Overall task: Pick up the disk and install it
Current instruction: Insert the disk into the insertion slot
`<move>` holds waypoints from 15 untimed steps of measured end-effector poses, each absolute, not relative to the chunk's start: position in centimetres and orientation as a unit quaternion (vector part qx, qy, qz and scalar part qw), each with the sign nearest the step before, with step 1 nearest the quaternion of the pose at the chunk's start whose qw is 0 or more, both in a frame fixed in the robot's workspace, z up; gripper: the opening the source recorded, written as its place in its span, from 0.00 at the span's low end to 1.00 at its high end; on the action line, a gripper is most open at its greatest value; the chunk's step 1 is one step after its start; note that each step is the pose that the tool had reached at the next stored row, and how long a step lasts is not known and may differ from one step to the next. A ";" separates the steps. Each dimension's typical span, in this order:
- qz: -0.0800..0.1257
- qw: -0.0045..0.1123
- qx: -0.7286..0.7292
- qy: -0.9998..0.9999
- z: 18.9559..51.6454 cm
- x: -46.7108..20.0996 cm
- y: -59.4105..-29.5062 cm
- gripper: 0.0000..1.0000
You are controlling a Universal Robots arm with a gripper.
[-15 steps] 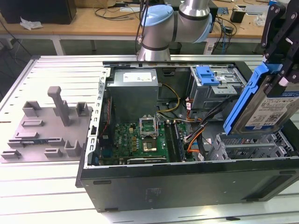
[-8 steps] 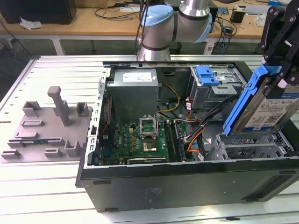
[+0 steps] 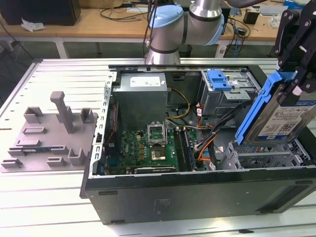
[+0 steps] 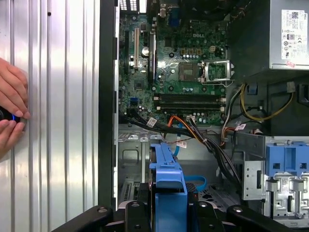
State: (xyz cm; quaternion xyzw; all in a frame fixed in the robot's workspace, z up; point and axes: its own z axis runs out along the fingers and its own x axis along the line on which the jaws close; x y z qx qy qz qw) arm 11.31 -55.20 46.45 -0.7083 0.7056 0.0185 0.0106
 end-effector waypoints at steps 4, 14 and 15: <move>0.018 0.011 -0.708 0.706 46.3 11.3 -55.2 0.37; 0.018 0.011 -0.708 0.706 45.9 11.3 -55.3 0.37; 0.018 0.011 -0.708 0.706 45.9 11.3 -55.3 0.37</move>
